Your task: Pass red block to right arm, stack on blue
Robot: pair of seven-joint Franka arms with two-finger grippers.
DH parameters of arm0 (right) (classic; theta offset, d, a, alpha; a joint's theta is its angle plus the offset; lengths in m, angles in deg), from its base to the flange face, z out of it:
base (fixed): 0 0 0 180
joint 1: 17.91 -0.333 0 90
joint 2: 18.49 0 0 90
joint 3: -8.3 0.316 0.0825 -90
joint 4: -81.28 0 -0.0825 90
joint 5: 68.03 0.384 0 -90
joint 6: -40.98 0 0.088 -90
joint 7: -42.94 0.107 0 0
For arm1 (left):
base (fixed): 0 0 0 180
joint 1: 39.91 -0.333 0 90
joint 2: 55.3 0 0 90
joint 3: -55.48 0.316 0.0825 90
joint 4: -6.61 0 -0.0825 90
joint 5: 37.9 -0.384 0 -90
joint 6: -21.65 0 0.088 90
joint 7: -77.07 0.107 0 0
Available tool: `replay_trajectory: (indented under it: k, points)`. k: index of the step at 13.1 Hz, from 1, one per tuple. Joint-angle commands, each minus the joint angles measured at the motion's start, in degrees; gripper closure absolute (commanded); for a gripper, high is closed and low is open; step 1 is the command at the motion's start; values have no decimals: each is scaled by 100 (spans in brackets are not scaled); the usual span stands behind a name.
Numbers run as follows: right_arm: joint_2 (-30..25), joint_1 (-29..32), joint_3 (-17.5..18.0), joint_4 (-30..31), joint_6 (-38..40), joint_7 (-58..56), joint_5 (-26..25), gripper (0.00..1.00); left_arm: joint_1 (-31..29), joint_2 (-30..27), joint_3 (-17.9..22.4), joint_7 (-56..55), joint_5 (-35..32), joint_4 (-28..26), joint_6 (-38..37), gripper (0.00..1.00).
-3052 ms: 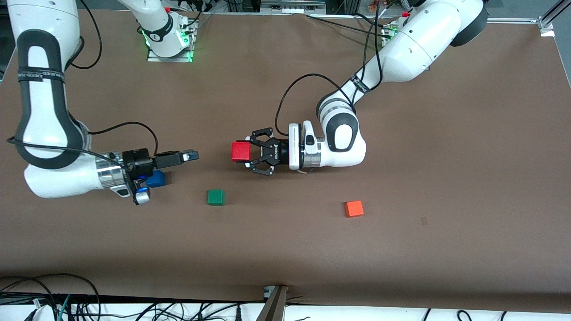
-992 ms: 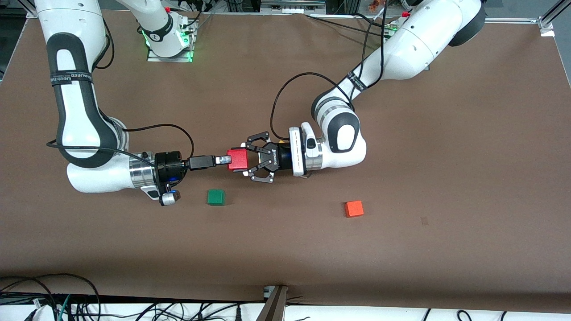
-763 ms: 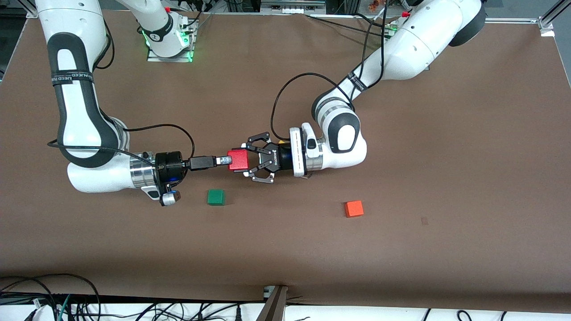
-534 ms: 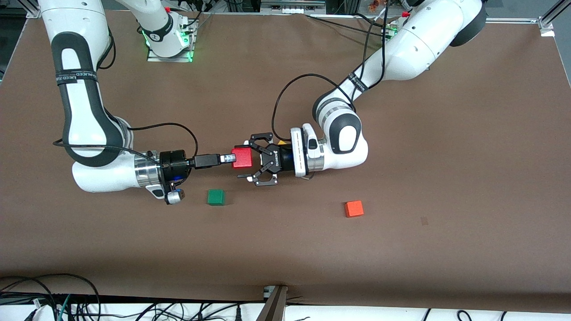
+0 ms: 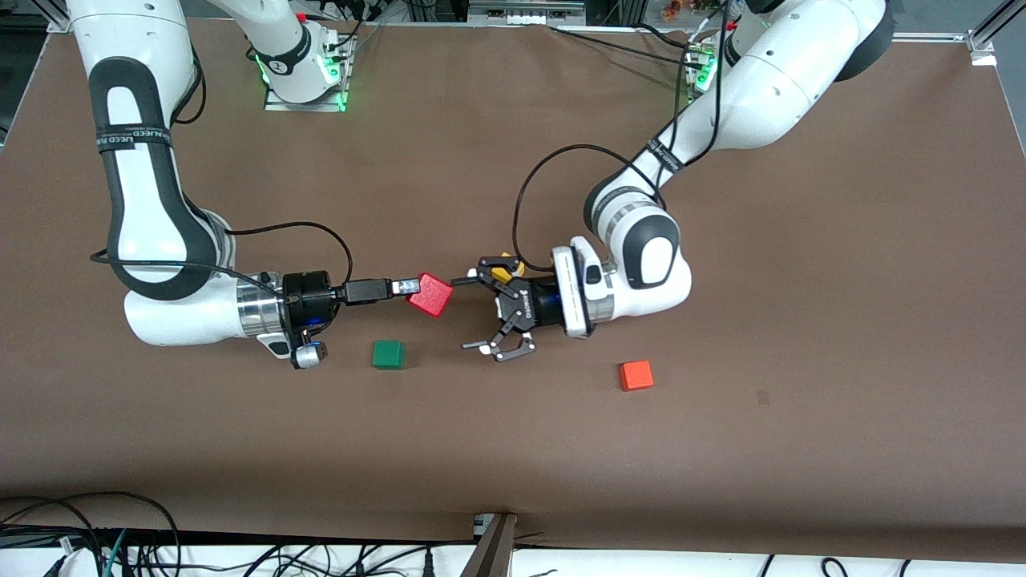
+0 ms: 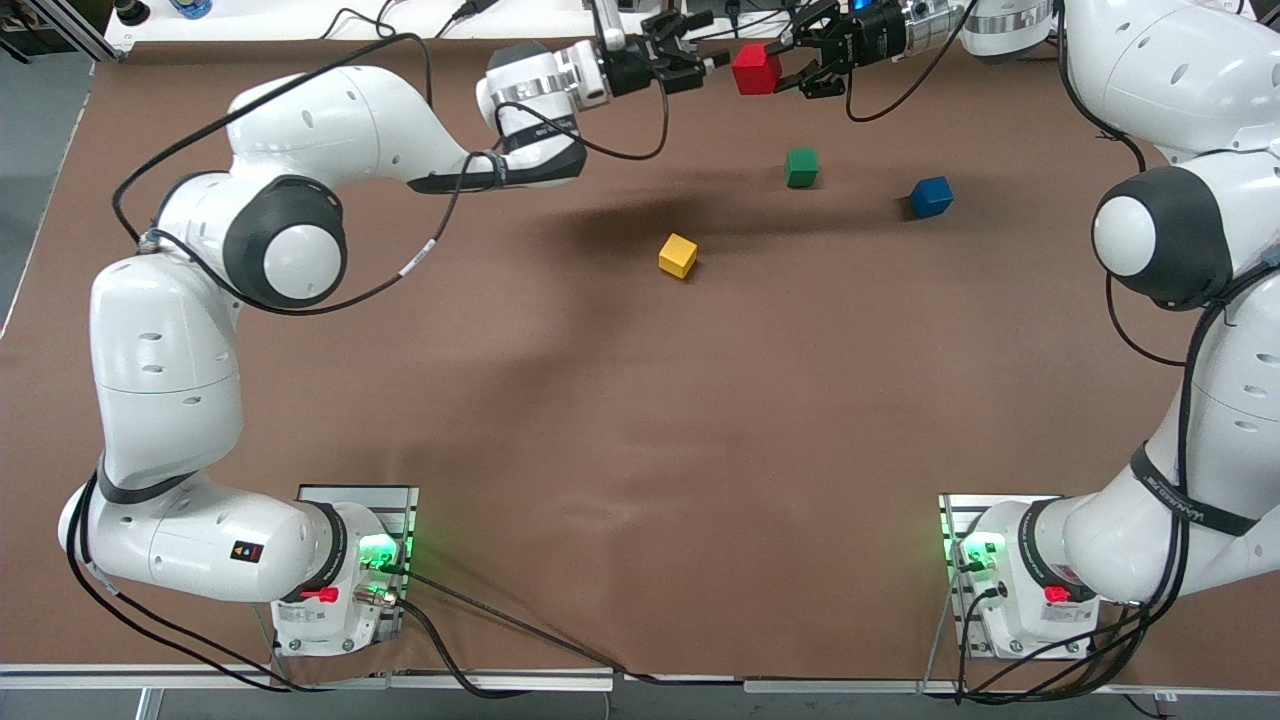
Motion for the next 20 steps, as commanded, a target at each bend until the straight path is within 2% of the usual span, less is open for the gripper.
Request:
replay_trajectory:
  k: [1,3,5,10,13,15,18,20]
  points:
    - [-140,29,-126,65,26,-18,-283,69,-257,-538,-23,-260,38,-542,-7,0]
    - [-140,29,-161,65,43,-35,-432,69,-371,-714,-14,-505,-181,-639,2,0]
    - [-201,29,-231,57,43,-35,-739,69,-573,-1020,12,-1163,-820,-779,2,0]
    - [-289,29,-460,57,43,-158,-1908,70,-1188,-1496,13,-2947,-2762,-876,-16,0]
    - [-289,38,-653,65,61,-604,-2680,70,-1513,-1663,30,-4404,-4255,-806,-191,0]
    - [-272,56,-846,65,280,-870,-3182,71,-1663,-1734,39,-5240,-5371,-797,-419,0]
    - [-272,108,-900,57,272,-879,-4236,72,-1935,-1734,161,-6383,-6182,-788,-1147,0]
    - [-272,152,-900,57,263,-923,-4834,72,-2058,-1734,250,-6990,-6955,-587,-1700,0]
